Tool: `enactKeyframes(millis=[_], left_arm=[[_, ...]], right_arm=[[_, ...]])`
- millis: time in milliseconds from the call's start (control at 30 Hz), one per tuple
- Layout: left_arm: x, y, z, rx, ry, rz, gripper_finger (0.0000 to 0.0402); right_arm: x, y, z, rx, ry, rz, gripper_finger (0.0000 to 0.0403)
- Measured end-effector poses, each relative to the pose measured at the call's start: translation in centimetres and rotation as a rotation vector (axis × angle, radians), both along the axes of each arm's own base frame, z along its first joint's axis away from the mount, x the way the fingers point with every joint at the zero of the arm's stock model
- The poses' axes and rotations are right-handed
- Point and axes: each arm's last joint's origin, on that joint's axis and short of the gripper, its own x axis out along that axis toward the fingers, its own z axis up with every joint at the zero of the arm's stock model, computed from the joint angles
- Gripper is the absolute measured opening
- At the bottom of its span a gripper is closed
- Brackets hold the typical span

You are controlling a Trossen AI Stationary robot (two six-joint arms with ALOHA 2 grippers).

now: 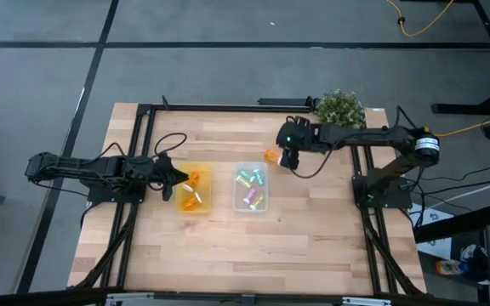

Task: Pick and place medicine bottles into bin by pill shape (circle, oval)
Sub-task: Put the orange pill bottle into the yellow bin

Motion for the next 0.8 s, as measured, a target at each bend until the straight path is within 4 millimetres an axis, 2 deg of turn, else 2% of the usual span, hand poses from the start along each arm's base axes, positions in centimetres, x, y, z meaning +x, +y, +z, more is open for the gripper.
enactKeyframes(millis=[100,267,567,800], left_arm=[[0.0,0.0,0.0,0.001,0.000,0.000,0.0050],[0.0,0.0,0.0,0.001,0.000,0.000,0.0050],[0.0,0.1,0.0,0.016,0.001,0.025,0.0050],[0.0,0.1,0.0,0.018,0.001,0.027,0.0050]], right_arm=[[-0.6,-1.9,-0.3,0.073,-0.007,-0.008,0.0229],[-1.0,-4.3,-1.0,0.093,0.020,0.069,0.0229],[-1.1,-6.6,-3.9,0.146,0.112,0.137,0.0229],[-0.5,-8.1,-6.2,0.098,0.156,0.142,0.0229]])
